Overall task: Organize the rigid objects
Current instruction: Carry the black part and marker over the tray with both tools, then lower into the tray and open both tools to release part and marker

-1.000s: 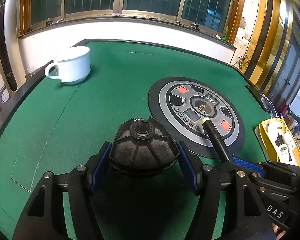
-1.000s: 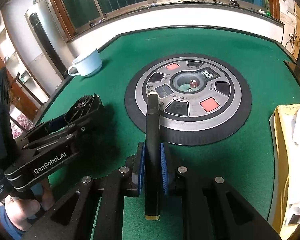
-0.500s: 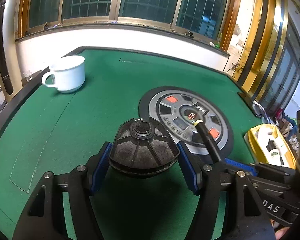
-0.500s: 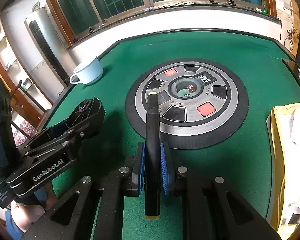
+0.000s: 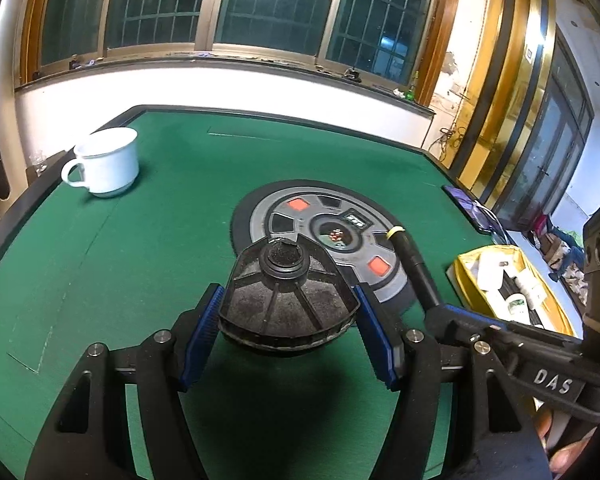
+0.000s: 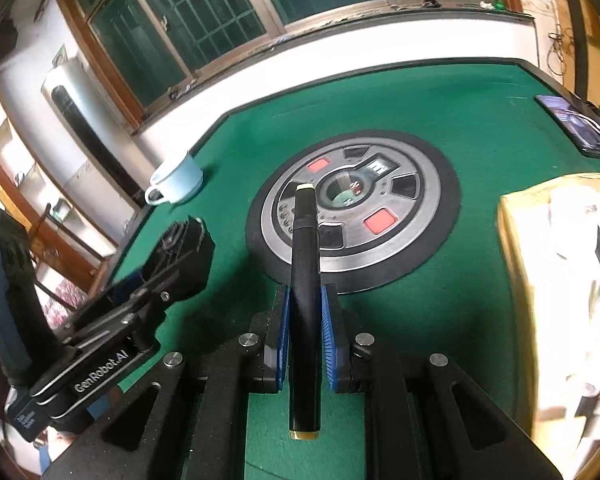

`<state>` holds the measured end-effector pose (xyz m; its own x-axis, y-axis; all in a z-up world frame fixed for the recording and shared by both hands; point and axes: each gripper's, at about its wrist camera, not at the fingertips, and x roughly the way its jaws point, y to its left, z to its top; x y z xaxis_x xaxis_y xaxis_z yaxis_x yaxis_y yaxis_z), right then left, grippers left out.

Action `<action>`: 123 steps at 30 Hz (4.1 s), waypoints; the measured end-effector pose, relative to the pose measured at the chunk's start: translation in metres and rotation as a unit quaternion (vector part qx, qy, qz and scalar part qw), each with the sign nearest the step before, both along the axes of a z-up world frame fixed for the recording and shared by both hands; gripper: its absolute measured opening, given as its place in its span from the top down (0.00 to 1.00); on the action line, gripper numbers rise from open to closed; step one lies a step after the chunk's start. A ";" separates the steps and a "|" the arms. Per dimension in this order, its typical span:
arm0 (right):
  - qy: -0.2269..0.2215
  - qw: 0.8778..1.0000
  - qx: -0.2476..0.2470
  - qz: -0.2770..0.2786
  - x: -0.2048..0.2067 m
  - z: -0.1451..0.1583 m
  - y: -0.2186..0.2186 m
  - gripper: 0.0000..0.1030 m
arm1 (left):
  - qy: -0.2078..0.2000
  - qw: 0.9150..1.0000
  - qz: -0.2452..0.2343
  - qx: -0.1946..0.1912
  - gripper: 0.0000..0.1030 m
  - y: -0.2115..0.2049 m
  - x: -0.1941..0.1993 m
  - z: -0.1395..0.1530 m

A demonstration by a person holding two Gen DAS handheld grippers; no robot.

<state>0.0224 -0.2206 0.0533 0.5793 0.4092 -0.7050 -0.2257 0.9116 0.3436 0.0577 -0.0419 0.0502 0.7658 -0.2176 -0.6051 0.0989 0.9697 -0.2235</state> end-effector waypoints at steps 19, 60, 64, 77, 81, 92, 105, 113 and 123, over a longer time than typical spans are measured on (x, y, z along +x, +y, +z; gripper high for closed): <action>-0.030 0.995 0.041 -0.080 -0.053 0.021 -0.097 0.87 | -0.017 0.995 -0.100 -0.004 0.38 -0.097 -0.038 0.026; -0.025 0.976 -0.022 -0.214 -0.105 -0.003 -0.214 0.87 | -0.007 0.971 -0.236 0.021 0.37 -0.244 -0.107 0.004; -0.023 0.976 -0.027 -0.214 -0.104 -0.005 -0.215 0.87 | -0.005 0.971 -0.238 0.015 0.37 -0.246 -0.106 0.003; -0.012 0.979 -0.038 -0.201 -0.095 -0.005 -0.214 0.87 | -0.002 0.971 -0.240 0.003 0.37 -0.249 -0.099 0.003; -0.009 0.980 -0.042 -0.194 -0.093 -0.005 -0.214 0.87 | -0.001 0.970 -0.243 0.000 0.37 -0.247 -0.099 0.003; -0.008 0.982 -0.041 -0.185 -0.093 -0.001 -0.215 0.87 | -0.001 0.968 -0.252 -0.010 0.35 -0.248 -0.099 0.003; -0.034 0.973 -0.044 -0.224 -0.118 0.021 -0.233 0.86 | 0.002 0.959 -0.282 0.023 0.27 -0.263 -0.119 0.003; -0.054 0.971 -0.048 -0.230 -0.131 0.037 -0.225 0.67 | -0.043 0.965 -0.256 0.026 0.27 -0.231 -0.129 0.025; -0.095 0.978 -0.068 -0.173 -0.132 0.059 -0.151 0.48 | -0.046 0.987 -0.151 0.006 0.27 -0.122 -0.115 0.030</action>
<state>-0.1097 -0.3718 0.1121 0.7924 0.0753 -0.6053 0.0566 0.9790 0.1958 -0.0568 -0.1640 0.0799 0.7190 -0.4375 -0.5400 0.4033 0.8954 -0.1885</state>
